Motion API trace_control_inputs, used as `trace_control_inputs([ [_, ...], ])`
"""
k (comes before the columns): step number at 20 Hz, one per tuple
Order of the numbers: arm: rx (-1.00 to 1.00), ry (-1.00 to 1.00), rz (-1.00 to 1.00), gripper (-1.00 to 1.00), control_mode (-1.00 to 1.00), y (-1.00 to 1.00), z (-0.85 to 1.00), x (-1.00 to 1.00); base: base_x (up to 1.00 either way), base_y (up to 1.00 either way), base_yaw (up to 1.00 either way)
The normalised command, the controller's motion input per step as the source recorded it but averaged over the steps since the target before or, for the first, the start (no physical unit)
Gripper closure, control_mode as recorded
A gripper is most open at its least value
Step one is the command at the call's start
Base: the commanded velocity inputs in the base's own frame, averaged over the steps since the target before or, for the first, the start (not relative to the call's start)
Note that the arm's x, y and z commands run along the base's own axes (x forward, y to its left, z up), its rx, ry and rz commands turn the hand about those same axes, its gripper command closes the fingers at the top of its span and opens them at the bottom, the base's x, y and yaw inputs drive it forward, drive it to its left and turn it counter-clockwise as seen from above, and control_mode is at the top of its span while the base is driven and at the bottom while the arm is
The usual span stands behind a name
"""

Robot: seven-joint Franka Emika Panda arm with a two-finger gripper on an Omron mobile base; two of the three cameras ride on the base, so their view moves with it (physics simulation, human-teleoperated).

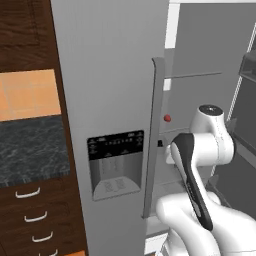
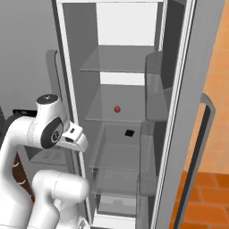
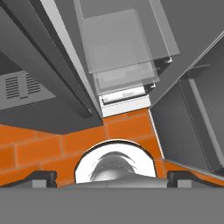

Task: Take the strawberry from the fridge and place it on top of the pancake, located on the dining counter.

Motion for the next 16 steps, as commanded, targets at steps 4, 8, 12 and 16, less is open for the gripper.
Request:
trace_control_inputs([
  [4,0.00,0.00,0.00,-1.00,1.00,0.00,0.00,0.00,0.01,-0.24,-0.14],
  [8,0.00,0.00,0.00,-1.00,1.00,0.00,0.00,0.00,0.32,-0.14,0.09],
  [12,0.00,0.00,0.00,-1.00,1.00,0.00,0.00,0.00,0.29,-0.17,0.15],
  [16,0.00,0.00,0.00,-1.00,1.00,0.00,0.00,0.00,0.02,-0.37,0.05],
])
